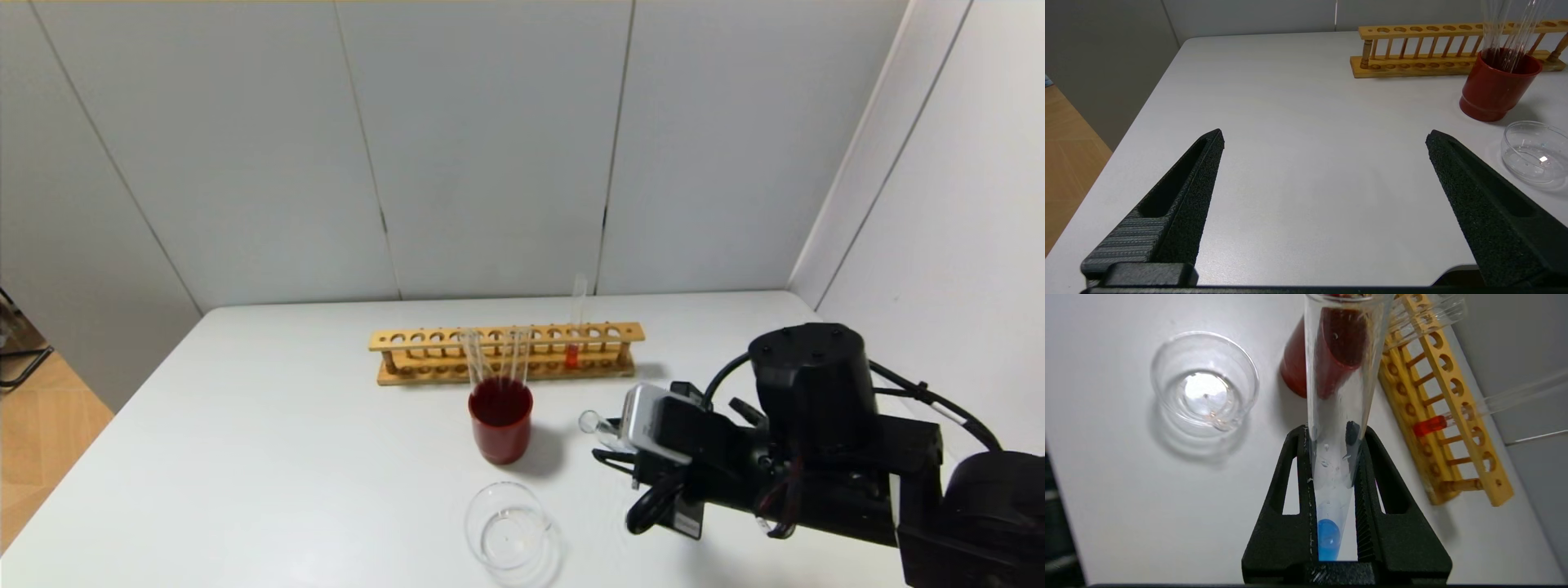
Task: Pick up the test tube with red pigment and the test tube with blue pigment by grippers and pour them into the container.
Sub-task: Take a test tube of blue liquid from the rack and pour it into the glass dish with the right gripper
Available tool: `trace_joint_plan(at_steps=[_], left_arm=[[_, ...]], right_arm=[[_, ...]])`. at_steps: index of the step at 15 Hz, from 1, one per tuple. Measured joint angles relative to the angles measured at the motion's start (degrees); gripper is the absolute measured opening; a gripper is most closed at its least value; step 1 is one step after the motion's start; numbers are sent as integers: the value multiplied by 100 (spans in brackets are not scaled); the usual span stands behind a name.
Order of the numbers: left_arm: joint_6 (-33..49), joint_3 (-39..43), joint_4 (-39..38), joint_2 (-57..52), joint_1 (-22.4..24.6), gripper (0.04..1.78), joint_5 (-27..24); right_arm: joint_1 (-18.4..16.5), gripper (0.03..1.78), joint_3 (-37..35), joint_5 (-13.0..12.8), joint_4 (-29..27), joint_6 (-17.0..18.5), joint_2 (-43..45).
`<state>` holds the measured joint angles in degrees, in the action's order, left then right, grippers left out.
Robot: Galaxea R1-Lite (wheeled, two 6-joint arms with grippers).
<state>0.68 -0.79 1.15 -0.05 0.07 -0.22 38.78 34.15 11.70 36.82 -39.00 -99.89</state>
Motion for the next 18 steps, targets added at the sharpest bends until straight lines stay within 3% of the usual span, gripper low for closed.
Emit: trace_joint_plan(at_steps=[3,11,16,18], left_arm=[[0,0,0,0,0,175,0],[0,0,0,0,0,175,1],[-2,0,0,0,0,175,-2],[-2,0,0,0,0,175,-2]], right_arm=[[66,34,251,-96,-339,-502,-250],[361,34,1023,-855,-1436,-1143,-595],[538,34,1438,-1030,-1786,-1428,-855],[553,34,1469,-1341,-1937,-1799,-929]])
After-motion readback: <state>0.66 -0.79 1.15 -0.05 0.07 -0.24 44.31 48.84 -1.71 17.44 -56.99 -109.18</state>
